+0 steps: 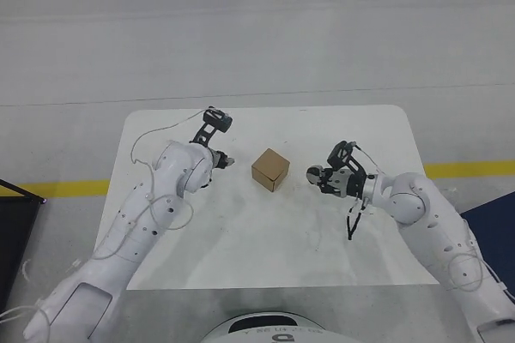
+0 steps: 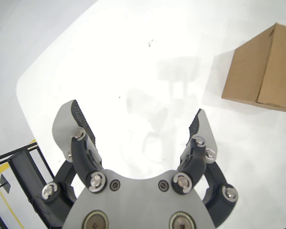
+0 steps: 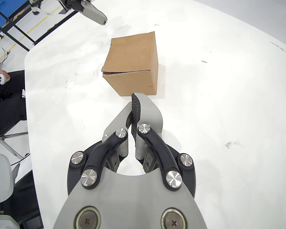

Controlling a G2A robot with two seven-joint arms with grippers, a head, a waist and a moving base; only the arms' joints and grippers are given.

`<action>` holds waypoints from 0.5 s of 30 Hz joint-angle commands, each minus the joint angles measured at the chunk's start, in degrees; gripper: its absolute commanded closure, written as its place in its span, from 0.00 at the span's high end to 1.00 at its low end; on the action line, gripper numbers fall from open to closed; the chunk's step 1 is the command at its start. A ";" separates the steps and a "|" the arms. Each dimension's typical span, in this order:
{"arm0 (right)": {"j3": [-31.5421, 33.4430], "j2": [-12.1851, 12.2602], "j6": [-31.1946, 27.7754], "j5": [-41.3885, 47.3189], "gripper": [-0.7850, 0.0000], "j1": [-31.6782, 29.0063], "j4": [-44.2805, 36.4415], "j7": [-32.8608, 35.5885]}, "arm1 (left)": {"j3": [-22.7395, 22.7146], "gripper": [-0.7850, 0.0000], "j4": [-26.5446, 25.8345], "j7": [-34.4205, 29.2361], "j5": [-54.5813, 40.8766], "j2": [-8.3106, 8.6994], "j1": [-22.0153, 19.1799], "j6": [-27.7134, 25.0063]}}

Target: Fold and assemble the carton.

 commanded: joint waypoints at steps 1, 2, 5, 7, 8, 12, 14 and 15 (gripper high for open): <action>1.16 0.26 -0.09 -0.12 0.00 -1.17 -0.78 -0.56 | 2.43 1.00 3.93 0.43 -2.08 -1.03 -2.33 -0.82; 1.83 0.41 -0.31 -0.08 0.00 -1.80 -1.12 -0.91 | 3.55 1.00 5.52 0.82 -3.32 -1.60 -3.33 -1.34; 3.74 0.84 -1.10 0.04 0.00 -3.54 -2.02 -1.90 | 6.33 1.00 9.13 1.74 -6.39 -3.16 -5.89 -2.95; 4.80 1.07 -1.66 0.11 0.00 -4.53 -2.53 -2.45 | 7.28 1.00 10.85 2.64 -8.29 -3.96 -7.10 -3.43; 5.27 1.17 -1.93 0.19 0.00 -4.99 -2.71 -2.69 | 7.83 1.00 11.49 2.77 -8.72 -4.30 -7.60 -3.72; 6.57 1.46 -2.60 0.34 0.00 -6.16 -3.30 -3.21 | 9.34 1.00 12.92 2.98 -10.30 -5.43 -8.84 -4.27; 6.86 1.54 -2.57 0.57 0.00 -6.43 -3.44 -3.13 | 9.24 1.00 12.92 3.69 -12.54 -5.68 -8.91 -6.55; 6.94 1.56 -2.55 0.64 0.00 -6.51 -3.53 -3.06 | 9.06 1.00 13.34 3.45 -12.95 -5.65 -8.90 -7.59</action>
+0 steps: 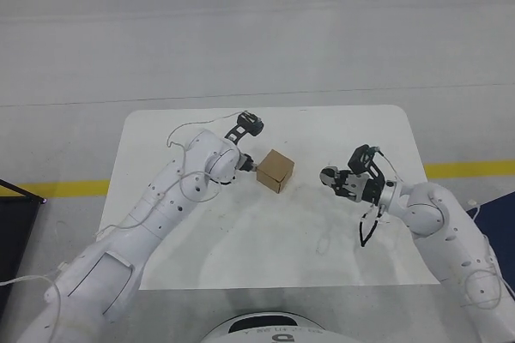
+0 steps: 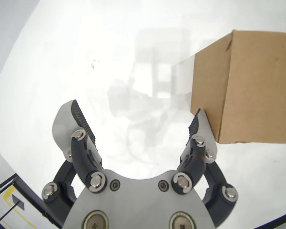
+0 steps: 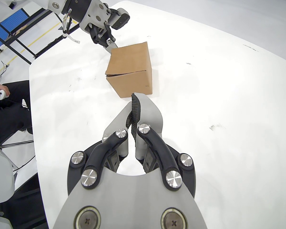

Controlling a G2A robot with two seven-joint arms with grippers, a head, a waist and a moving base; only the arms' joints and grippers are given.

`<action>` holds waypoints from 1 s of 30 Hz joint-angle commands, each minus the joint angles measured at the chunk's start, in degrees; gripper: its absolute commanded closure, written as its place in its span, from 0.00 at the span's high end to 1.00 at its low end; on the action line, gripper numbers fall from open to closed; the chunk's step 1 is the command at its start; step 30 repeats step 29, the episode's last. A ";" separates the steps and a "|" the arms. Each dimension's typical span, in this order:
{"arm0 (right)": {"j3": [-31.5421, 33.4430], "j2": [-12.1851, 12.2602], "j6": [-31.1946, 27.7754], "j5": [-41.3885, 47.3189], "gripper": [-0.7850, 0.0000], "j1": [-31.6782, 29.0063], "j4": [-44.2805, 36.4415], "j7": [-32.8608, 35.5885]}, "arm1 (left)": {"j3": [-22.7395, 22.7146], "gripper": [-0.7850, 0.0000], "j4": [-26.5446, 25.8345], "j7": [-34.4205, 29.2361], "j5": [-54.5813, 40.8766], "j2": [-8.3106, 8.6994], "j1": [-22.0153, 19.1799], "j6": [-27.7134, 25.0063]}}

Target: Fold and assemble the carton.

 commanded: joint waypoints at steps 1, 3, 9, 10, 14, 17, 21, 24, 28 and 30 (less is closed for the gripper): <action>0.16 0.04 0.16 0.18 0.00 -0.13 -0.12 0.10 | -0.28 1.00 1.10 -0.99 0.85 0.16 -0.20 -0.89; 0.21 0.07 0.31 0.27 0.00 -0.23 -0.27 0.18 | -1.15 1.00 1.54 -1.02 1.62 0.37 0.08 0.35; -0.13 0.03 1.58 -0.14 0.00 -0.31 -0.89 0.38 | -2.09 1.00 -0.51 -0.93 2.30 0.71 1.80 -0.27; -0.17 0.03 1.69 -0.19 0.00 -0.34 -0.96 0.34 | -2.18 1.00 -0.79 -0.52 1.81 0.65 1.97 -0.40; -0.26 0.02 2.02 -0.33 0.00 -0.52 -1.14 0.13 | -1.08 1.00 -1.52 0.44 1.10 0.04 1.78 -1.41; -0.19 0.04 1.93 -0.53 0.00 -0.75 -1.31 -0.14 | -0.61 1.00 -1.60 1.31 -0.50 -0.51 1.10 -2.53; 0.24 0.13 1.64 -0.92 0.00 -1.24 -1.44 -0.90 | -1.94 1.00 -2.69 1.41 -3.58 -0.44 1.31 -5.02; 0.80 0.18 1.70 -1.30 0.00 -1.81 -1.71 -2.10 | -5.73 1.00 -5.35 0.80 -3.58 0.74 2.79 -4.83; 1.97 0.28 1.49 -2.56 0.04 -3.01 -2.21 -4.93 | -14.04 1.00 -16.22 -0.92 0.47 3.53 8.73 -2.47; 2.32 0.30 1.75 -3.10 0.49 -3.37 -2.32 -5.71 | -16.51 1.00 -20.16 -1.59 1.46 4.25 10.91 -1.82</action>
